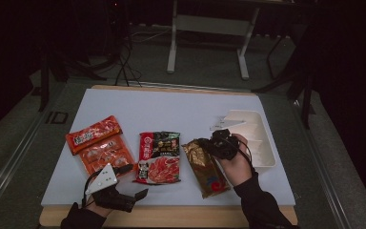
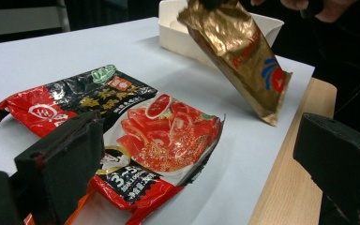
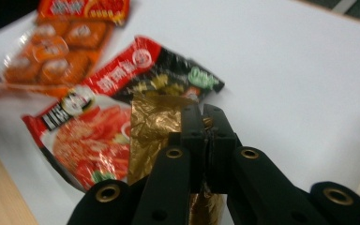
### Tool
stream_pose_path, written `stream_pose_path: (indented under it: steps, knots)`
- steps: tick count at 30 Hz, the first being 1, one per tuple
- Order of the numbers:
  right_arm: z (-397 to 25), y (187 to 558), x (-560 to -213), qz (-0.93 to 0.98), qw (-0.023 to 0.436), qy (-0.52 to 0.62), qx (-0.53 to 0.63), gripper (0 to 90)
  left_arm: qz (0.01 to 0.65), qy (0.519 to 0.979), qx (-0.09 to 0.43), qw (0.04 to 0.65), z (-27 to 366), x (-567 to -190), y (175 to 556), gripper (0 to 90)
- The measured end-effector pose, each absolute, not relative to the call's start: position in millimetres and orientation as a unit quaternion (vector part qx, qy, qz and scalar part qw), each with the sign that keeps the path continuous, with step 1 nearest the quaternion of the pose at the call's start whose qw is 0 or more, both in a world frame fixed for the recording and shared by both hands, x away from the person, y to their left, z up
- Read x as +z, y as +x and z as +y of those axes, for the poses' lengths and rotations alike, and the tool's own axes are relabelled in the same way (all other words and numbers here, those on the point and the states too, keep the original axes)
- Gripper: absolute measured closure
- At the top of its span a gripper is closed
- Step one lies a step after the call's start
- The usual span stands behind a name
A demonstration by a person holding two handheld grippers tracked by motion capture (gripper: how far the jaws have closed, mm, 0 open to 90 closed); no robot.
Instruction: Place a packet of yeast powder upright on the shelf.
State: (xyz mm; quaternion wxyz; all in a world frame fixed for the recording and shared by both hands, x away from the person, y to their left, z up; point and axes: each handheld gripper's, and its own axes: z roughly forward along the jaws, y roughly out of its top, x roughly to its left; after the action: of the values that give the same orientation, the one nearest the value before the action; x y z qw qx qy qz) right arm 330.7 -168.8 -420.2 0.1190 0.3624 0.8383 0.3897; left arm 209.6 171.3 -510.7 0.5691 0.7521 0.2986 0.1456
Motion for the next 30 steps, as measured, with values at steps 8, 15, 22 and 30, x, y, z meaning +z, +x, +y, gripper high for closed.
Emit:
stream_pose_path:
  steps: [8,15,22,30]
  knots:
    - [-174,330,-390,0.817,0.137,0.354,0.434,88.7,0.299,0.752,0.146,0.569,172,-511,210,2.7]
    - [-177,336,-372,0.801,0.137,0.355,0.462,88.8,0.299,0.752,0.145,0.569,172,-511,210,2.7]
    - [-181,344,-356,0.787,0.145,0.354,0.484,88.7,0.3,0.753,0.145,0.568,172,-511,210,2.7]
    - [-197,363,-340,0.764,0.149,0.371,0.506,88.7,0.303,0.75,0.143,0.57,171,-512,211,2.7]
